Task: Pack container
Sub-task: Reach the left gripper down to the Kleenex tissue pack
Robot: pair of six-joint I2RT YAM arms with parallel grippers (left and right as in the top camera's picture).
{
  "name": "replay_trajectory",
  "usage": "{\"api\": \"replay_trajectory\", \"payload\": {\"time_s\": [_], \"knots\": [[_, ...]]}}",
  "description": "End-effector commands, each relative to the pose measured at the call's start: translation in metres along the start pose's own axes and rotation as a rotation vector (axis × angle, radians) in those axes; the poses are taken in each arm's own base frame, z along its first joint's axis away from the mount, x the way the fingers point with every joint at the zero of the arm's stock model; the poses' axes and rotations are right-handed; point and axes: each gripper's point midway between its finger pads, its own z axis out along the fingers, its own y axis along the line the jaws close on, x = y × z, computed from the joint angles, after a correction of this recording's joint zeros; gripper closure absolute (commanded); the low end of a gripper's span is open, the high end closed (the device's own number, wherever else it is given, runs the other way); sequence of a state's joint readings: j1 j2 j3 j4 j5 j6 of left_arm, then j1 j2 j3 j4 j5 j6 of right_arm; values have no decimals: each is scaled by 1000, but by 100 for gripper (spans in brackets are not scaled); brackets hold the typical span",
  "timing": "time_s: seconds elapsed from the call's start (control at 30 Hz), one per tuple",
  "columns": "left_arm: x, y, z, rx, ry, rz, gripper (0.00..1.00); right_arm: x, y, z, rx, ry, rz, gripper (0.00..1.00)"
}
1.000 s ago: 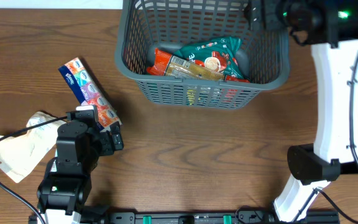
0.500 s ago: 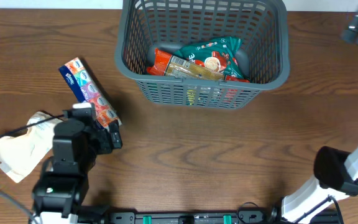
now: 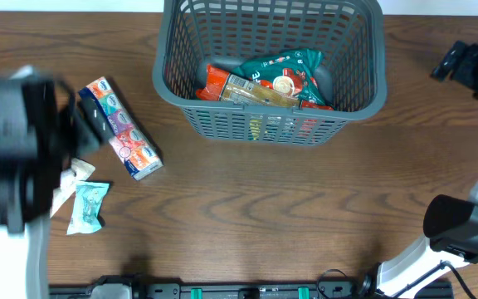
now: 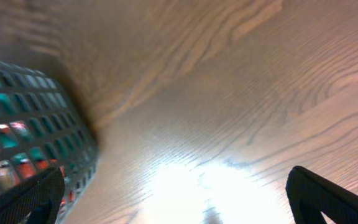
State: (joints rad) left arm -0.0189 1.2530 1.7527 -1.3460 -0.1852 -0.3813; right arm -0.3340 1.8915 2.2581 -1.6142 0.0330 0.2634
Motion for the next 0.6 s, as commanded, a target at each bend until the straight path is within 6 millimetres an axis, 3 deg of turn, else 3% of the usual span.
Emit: {"api": "replay_trajectory", "payload": {"time_s": [0.0,0.2,0.4,0.57], "knots": [[-18,-18,32,-31,92,-36,1,10,11,20,-3,52,-38,1],[-30,-35,96,-40,181,-19,2,18,20,42,-1,85,-71,1],[-10,-43,162,-44,357,-51,1,19,22,46,-3,87,-93,1],[9,-45,203,-90,458,-29,1,12,25,48,-11,61,-119,1]]}}
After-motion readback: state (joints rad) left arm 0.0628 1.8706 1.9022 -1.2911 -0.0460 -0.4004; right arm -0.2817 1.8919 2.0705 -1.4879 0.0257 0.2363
